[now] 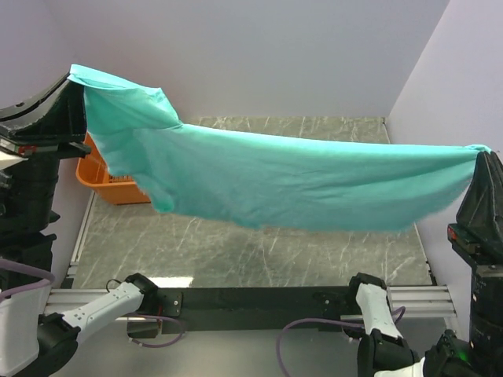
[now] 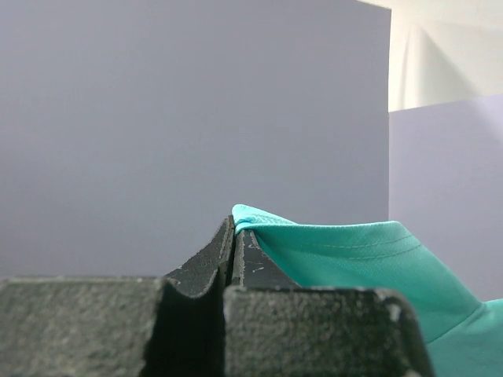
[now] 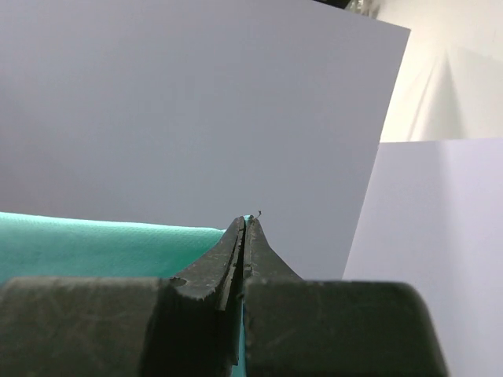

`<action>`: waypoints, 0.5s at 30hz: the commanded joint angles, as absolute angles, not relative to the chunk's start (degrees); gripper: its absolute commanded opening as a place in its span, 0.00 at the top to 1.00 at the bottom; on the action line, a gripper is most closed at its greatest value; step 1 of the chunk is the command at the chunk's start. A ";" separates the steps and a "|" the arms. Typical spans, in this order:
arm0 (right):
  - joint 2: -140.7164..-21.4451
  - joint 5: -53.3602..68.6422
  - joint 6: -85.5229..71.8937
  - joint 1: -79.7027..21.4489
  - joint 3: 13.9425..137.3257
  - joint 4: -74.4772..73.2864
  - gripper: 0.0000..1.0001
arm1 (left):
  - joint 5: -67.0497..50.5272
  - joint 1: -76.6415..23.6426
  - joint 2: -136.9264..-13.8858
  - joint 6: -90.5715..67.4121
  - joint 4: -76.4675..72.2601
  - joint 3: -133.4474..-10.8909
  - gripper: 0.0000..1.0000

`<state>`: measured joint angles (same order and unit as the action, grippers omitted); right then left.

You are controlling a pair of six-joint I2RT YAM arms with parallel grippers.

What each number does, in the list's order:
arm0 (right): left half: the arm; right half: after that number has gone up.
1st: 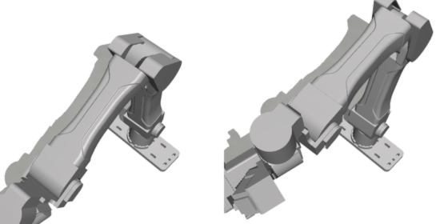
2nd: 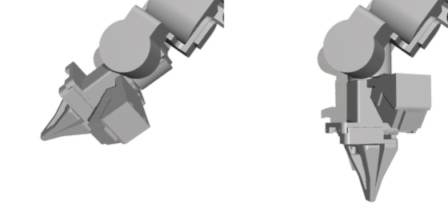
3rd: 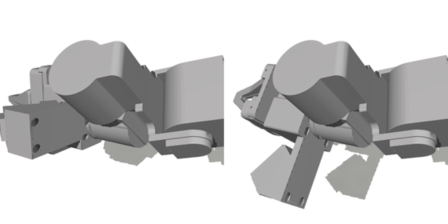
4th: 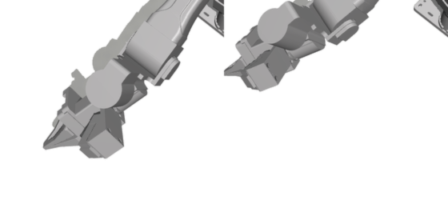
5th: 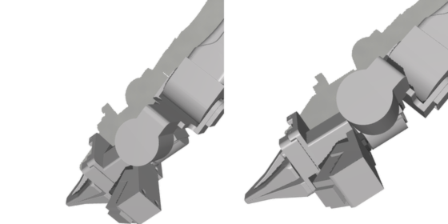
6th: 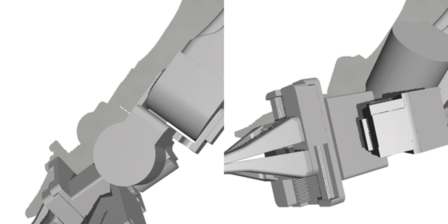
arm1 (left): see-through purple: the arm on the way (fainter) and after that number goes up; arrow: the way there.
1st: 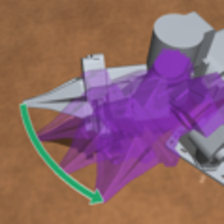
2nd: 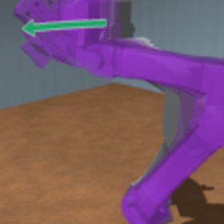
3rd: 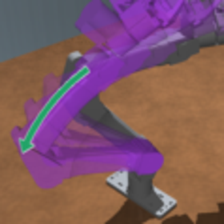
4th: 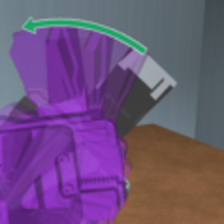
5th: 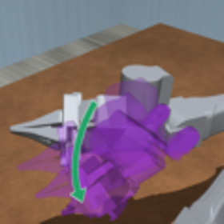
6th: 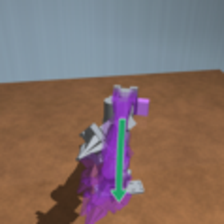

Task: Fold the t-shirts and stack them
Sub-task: Flatten the tshirt out

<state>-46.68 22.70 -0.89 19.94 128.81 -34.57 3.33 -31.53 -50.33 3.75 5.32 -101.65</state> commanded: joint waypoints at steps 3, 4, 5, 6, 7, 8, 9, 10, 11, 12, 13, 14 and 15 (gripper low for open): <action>-48.26 20.82 -2.55 19.42 115.17 -33.16 1.00 | 4.04 -31.55 -52.64 3.25 7.12 -98.19 0.99; -47.82 21.44 -2.55 19.51 111.92 -32.18 1.00 | 3.96 -31.47 -53.26 3.25 6.86 -95.39 1.00; -47.38 22.23 -2.37 19.51 105.71 -31.12 1.00 | 3.87 -31.55 -53.87 3.25 5.90 -93.80 0.99; -46.76 22.76 -2.29 19.51 102.51 -29.11 1.00 | 4.04 -31.55 -55.27 3.16 4.93 -90.04 0.99; -46.58 23.20 -2.11 19.51 99.17 -28.05 1.00 | 4.04 -31.55 -55.98 3.08 3.70 -87.91 0.99; -46.32 24.33 -2.02 19.51 92.53 -26.82 1.00 | 3.87 -31.55 -56.77 2.73 2.47 -85.89 0.99; -46.23 24.78 -1.59 19.51 89.07 -24.46 1.00 | 3.69 -31.55 -58.87 2.46 0.46 -83.87 0.99; -46.14 25.13 -1.41 19.51 85.73 -23.04 1.00 | 3.52 -31.47 -60.28 1.94 -1.74 -80.19 1.00; -46.40 25.75 -1.32 19.51 78.99 -21.46 1.00 | 2.91 -31.55 -61.77 1.85 -2.89 -78.50 0.99; -46.58 25.32 -0.54 19.51 75.71 -18.31 1.00 | 3.25 -31.55 -65.53 1.58 -5.08 -77.01 1.00; -46.84 25.40 -0.53 19.51 72.37 -16.02 1.00 | 3.51 -31.47 -67.57 1.06 -6.05 -74.56 0.99; -47.19 25.57 -0.53 19.51 65.81 -13.82 1.00 | 3.52 -31.46 -69.68 0.36 -7.28 -73.40 0.99; -48.59 26.62 -0.53 19.42 62.78 -9.88 1.00 | 3.69 -31.38 -73.96 0.35 -8.43 -72.43 0.99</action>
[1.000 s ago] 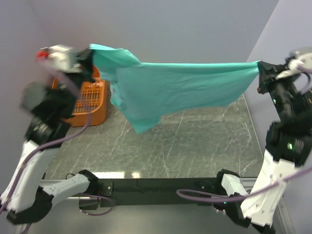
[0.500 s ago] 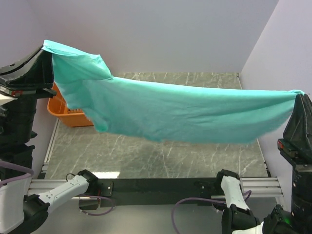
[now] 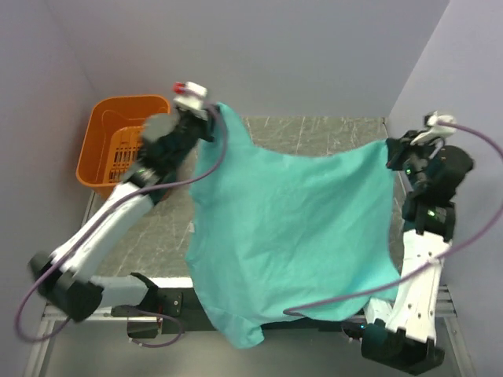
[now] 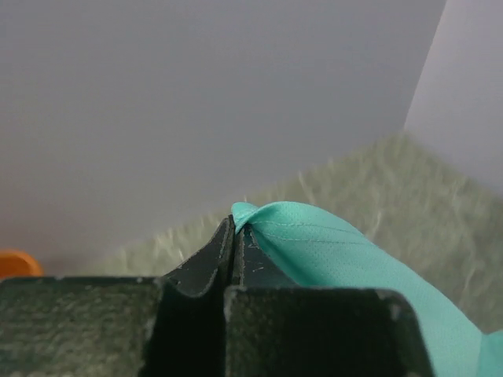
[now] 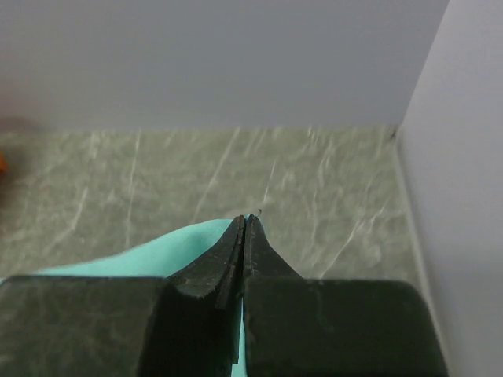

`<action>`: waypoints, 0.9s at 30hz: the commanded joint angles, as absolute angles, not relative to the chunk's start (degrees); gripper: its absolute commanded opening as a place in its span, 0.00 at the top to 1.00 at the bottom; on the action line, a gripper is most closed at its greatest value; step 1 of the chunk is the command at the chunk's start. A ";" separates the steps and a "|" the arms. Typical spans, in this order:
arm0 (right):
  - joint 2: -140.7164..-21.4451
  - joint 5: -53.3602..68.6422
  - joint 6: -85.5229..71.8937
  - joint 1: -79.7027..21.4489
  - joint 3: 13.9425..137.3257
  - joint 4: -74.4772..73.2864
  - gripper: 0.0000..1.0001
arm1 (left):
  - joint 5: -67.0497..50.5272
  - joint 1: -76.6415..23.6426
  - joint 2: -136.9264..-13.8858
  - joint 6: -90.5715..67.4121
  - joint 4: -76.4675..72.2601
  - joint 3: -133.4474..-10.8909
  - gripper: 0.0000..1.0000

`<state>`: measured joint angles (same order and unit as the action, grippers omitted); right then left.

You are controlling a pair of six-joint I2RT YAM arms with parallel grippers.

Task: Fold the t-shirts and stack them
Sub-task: Flatten the tshirt out

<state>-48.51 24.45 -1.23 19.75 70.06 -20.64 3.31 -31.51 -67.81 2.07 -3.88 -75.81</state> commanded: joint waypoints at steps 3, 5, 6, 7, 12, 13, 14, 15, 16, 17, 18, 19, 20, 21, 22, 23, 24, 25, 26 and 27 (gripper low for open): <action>-55.24 28.20 -0.53 19.07 53.89 -3.45 1.00 | 4.04 -31.29 -83.80 -2.72 -12.74 -71.18 1.00; -63.05 28.30 -0.53 18.37 51.52 -1.15 1.00 | 3.95 -30.77 -92.58 -3.51 -12.31 -73.46 0.99; -66.06 28.74 1.13 18.11 51.59 -0.10 1.00 | 4.39 -30.67 -95.59 -3.78 -11.43 -76.52 1.00; -69.05 29.18 1.40 17.93 52.37 1.48 1.00 | 4.48 -30.41 -98.67 -3.95 -9.77 -78.29 1.00; -90.15 28.74 0.71 16.61 62.20 0.45 1.00 | 6.33 -27.69 -116.41 -5.88 -1.77 -92.94 1.00; -92.61 28.39 0.53 16.35 66.32 -1.39 1.00 | 6.68 -27.16 -118.46 -6.58 -0.19 -95.34 1.00; -96.64 27.34 0.27 16.35 68.27 -2.10 1.00 | 7.11 -26.46 -120.22 -6.85 3.13 -97.71 1.00; -98.51 26.81 0.09 16.26 69.86 -3.15 1.00 | 7.55 -26.02 -123.28 -6.94 4.56 -101.82 1.00; -100.09 26.46 0.09 16.17 72.92 -3.51 1.00 | 7.73 -25.58 -124.53 -7.03 5.53 -103.78 1.00; -102.98 26.02 -1.30 16.08 74.52 -4.04 1.00 | 8.60 -24.97 -126.80 -7.12 7.36 -105.54 1.00; -104.23 25.75 -1.67 16.00 75.84 -4.83 1.00 | 9.14 -24.61 -127.70 -7.12 7.99 -108.60 1.00; -105.46 25.58 -1.84 15.74 78.11 -5.18 1.00 | 9.40 -24.17 -128.58 -7.21 8.43 -109.94 1.00; -107.56 25.40 -2.11 15.56 79.35 -5.53 1.00 | 9.84 -23.30 -129.89 -7.38 8.87 -111.95 1.00; -108.54 25.49 -2.11 15.30 80.58 -6.67 1.00 | 10.10 -22.77 -130.42 -7.38 9.40 -112.84 1.00; -109.41 25.40 -2.11 14.94 82.77 -7.11 1.00 | 10.28 -22.24 -130.86 -7.73 9.67 -113.63 1.00; -111.16 25.23 -2.02 14.33 83.84 -7.64 1.00 | 9.76 -21.19 -131.65 -7.91 9.75 -114.25 1.00; -111.96 24.88 -2.02 14.07 84.98 -8.52 1.00 | 9.06 -20.66 -131.92 -7.91 9.76 -115.30 1.00; -112.67 24.87 -2.20 13.80 86.82 -8.61 1.00 | 8.53 -20.31 -132.36 -8.00 9.84 -115.92 1.00; -113.98 24.70 -2.46 13.54 87.71 -8.79 1.00 | 8.09 -19.61 -132.71 -7.74 10.02 -116.54 1.00; -114.60 24.78 -3.07 13.54 88.58 -9.14 1.00 | 6.61 -19.43 -133.67 -7.47 10.37 -118.20 1.00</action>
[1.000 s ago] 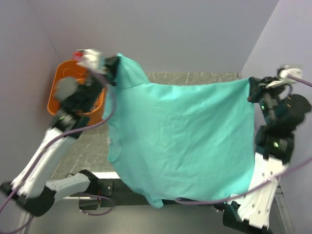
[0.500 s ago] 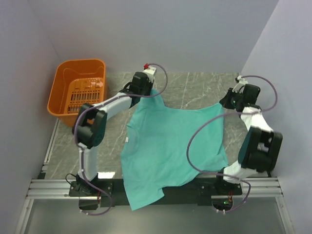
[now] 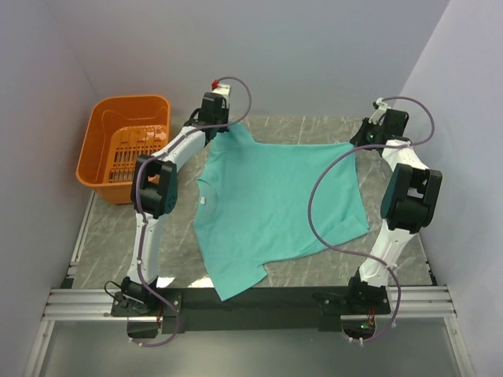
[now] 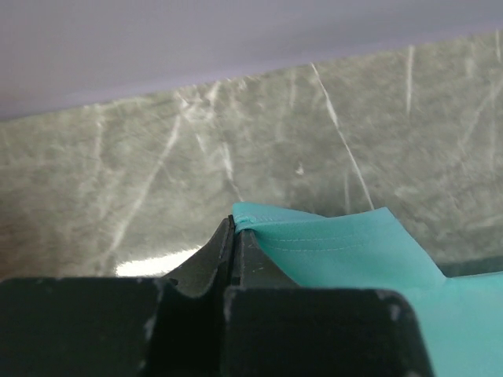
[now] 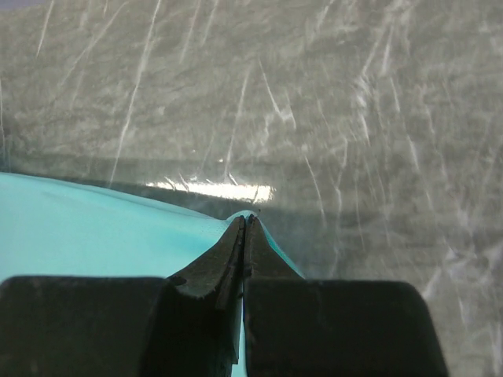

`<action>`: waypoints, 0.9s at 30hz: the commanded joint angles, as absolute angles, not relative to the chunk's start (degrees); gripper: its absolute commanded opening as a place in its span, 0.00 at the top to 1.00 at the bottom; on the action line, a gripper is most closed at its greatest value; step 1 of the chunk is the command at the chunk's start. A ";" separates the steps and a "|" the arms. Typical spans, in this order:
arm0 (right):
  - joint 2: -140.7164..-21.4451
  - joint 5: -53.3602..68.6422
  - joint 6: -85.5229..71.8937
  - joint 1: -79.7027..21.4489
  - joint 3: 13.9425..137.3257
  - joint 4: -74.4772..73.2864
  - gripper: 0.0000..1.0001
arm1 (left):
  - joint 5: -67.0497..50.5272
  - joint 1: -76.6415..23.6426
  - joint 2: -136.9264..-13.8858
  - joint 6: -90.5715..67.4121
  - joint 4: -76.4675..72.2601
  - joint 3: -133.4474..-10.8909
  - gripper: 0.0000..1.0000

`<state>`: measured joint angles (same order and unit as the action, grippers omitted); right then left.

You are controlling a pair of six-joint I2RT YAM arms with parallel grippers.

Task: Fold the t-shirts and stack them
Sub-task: Flatten the tshirt out

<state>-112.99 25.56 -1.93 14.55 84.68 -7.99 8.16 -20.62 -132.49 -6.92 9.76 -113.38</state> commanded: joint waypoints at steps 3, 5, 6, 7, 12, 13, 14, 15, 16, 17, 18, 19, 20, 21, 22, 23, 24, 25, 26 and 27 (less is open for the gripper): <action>-116.98 24.96 -4.74 13.53 92.10 -9.23 1.00 | 4.76 -19.25 -135.17 -5.89 10.81 -120.49 1.00; -118.12 25.57 -5.88 13.54 93.86 -9.40 1.00 | 4.40 -19.25 -135.87 -5.19 10.72 -121.37 1.00; -118.39 26.19 -6.24 13.54 94.39 -9.23 1.00 | 4.13 -19.25 -136.05 -5.10 10.64 -122.07 1.00; -118.74 26.97 -6.50 13.54 95.18 -9.23 1.00 | 4.22 -19.25 -136.05 -4.92 10.63 -122.25 1.00; -118.57 28.12 -6.42 13.45 95.80 -8.70 1.00 | 4.04 -19.25 -135.00 -4.75 9.58 -121.73 1.00; -118.56 28.30 -6.24 13.45 95.80 -8.61 1.00 | 3.96 -19.16 -134.83 -4.66 9.58 -121.64 1.00; -118.65 28.39 -6.24 13.45 95.97 -8.96 1.00 | 3.78 -19.16 -134.65 -4.57 9.41 -121.47 1.00; -118.83 28.48 -6.15 13.45 96.32 -9.31 1.00 | 3.52 -19.16 -134.47 -4.48 9.32 -121.29 1.00; -118.92 28.56 -6.24 13.45 96.50 -9.32 1.00 | 3.17 -19.16 -134.39 -4.31 9.23 -121.20 1.00; -118.83 28.91 -6.24 13.45 96.50 -9.49 1.00 | 3.08 -19.16 -134.12 -4.31 9.23 -120.77 1.00; -118.65 29.00 -6.33 13.53 96.16 -9.41 1.00 | 2.82 -19.16 -133.95 -4.22 8.97 -120.41 1.00; -118.30 29.00 -6.33 13.54 95.89 -9.23 1.00 | 2.46 -19.16 -133.42 -4.31 8.88 -119.63 1.00; -118.13 29.00 -6.42 13.54 95.63 -9.14 1.00 | 2.29 -19.16 -133.07 -4.22 8.70 -119.10 1.00; -117.95 29.26 -6.42 13.54 95.36 -8.97 1.00 | 2.11 -19.16 -132.54 -4.13 8.53 -118.57 1.00; -117.34 29.35 -6.33 13.54 94.67 -8.88 1.00 | 1.94 -19.16 -132.19 -4.22 8.00 -117.87 1.00; -117.07 29.44 -6.15 13.62 94.31 -8.79 1.00 | 1.67 -19.16 -131.14 -4.31 7.91 -116.47 1.00; -116.72 29.53 -5.98 13.62 93.70 -8.88 1.00 | 1.50 -19.16 -130.52 -4.31 7.82 -115.67 1.00; -116.02 29.71 -5.89 13.80 93.26 -8.88 1.00 | 1.32 -19.16 -129.82 -4.39 7.21 -114.62 1.00; -115.58 29.97 -5.80 14.06 92.73 -8.70 1.00 | 1.41 -19.16 -128.25 -4.31 6.86 -112.35 1.00; -115.14 30.32 -5.71 14.24 91.68 -8.61 1.00 | 1.49 -19.16 -127.36 -4.31 6.59 -111.02 1.00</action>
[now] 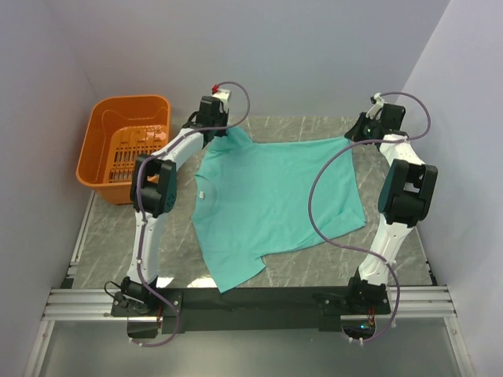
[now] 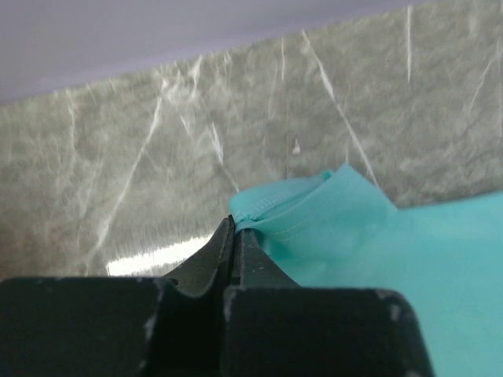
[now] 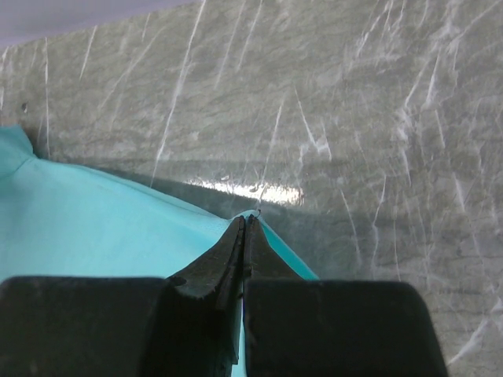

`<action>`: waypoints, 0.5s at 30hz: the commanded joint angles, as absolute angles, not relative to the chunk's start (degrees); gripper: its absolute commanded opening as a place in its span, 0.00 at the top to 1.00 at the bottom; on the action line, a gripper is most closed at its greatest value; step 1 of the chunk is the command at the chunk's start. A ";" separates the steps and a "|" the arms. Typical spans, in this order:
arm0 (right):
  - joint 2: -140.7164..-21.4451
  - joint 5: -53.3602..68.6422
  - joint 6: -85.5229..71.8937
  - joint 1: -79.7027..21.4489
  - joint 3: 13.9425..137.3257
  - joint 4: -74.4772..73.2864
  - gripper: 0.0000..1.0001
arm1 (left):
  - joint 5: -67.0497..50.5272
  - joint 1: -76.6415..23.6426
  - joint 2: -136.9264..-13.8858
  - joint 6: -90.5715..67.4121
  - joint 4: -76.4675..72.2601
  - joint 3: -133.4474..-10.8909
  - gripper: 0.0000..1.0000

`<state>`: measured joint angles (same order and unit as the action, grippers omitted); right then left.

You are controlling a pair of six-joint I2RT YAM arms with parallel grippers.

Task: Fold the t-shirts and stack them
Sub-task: Flatten the tshirt out, then fold the tshirt

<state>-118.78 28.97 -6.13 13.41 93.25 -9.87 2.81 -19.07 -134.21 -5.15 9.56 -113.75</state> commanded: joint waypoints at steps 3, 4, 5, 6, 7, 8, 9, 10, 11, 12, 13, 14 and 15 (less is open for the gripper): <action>-112.95 31.72 -4.93 14.85 88.87 -7.82 1.00 | 0.45 -19.16 -123.93 -4.13 4.84 -106.18 1.00; -111.81 32.69 -4.57 15.03 87.99 -7.56 1.00 | 0.44 -19.16 -123.14 -4.13 4.49 -105.04 0.99; -111.36 33.30 -4.22 15.20 87.37 -7.38 1.00 | 0.44 -19.16 -121.57 -4.04 3.70 -102.94 1.00; -110.84 34.18 -3.87 15.38 86.06 -7.30 1.00 | -0.78 -19.16 -120.77 -3.87 3.34 -101.96 1.00; -109.96 35.23 -3.52 15.64 85.35 -7.29 1.00 | -2.01 -19.25 -120.15 -3.61 3.17 -101.00 1.00; -109.52 36.55 -3.08 15.91 84.65 -7.12 1.00 | -2.46 -19.25 -118.84 -3.52 2.47 -98.99 0.99; -108.90 37.26 -2.90 16.26 83.25 -6.77 1.00 | -2.90 -19.25 -118.13 -3.08 2.11 -98.01 1.00; -108.03 38.22 -2.64 16.43 82.45 -6.59 1.00 | -3.16 -19.25 -117.43 -2.90 1.76 -97.04 0.99; -107.50 39.54 -2.11 16.70 81.83 -6.16 1.00 | -3.25 -19.25 -116.12 -2.81 1.58 -95.29 0.99; -106.97 40.07 -2.11 16.87 80.35 -5.98 1.00 | -3.51 -19.25 -115.58 -2.46 1.06 -94.49 1.00; -106.44 40.60 -1.94 17.22 79.81 -5.89 1.00 | -3.69 -19.25 -114.88 -2.37 0.71 -93.53 0.99; -106.09 41.04 -1.24 17.31 79.37 -6.24 1.00 | -4.39 -19.16 -113.83 -2.37 0.62 -91.95 0.99; -105.91 41.39 -1.14 17.40 78.67 -6.50 1.00 | -4.83 -19.25 -113.30 -2.20 0.70 -91.24 0.99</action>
